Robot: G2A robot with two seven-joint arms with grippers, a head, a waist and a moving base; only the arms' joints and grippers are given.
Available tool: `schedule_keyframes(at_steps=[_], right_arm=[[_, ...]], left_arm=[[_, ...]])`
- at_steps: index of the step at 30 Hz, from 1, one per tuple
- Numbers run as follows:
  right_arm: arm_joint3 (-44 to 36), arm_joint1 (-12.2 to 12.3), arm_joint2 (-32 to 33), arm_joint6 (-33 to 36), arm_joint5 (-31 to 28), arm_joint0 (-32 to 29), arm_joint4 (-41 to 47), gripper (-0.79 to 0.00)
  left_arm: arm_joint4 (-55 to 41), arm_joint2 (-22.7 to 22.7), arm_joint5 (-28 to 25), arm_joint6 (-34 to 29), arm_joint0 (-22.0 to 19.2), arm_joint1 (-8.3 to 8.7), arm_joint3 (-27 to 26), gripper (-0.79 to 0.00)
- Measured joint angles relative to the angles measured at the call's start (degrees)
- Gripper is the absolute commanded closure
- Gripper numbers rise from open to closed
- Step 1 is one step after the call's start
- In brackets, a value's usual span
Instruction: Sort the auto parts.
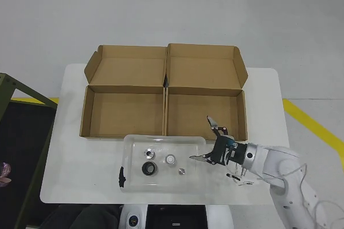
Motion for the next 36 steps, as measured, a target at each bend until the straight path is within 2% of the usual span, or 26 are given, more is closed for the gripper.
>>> schedule_keyframes(at_steps=[6, 17, 36], right_arm=[[0.88, -0.2, -6.47, 4.49, -1.25, 3.51, 0.27, -0.785], [2.73, -0.6, -14.81, 10.48, 0.08, 7.52, 1.88, -0.785], [6.51, -0.32, -20.53, 12.51, -0.11, 10.07, 1.99, -0.785]], left_arm=[[0.0, 0.0, 0.0, 0.0, 0.0, 0.0, 0.0, -0.785], [0.0, 0.0, 0.0, 0.0, 0.0, 0.0, 0.0, -0.785], [0.0, 0.0, 0.0, 0.0, 0.0, 0.0, 0.0, -0.785]])
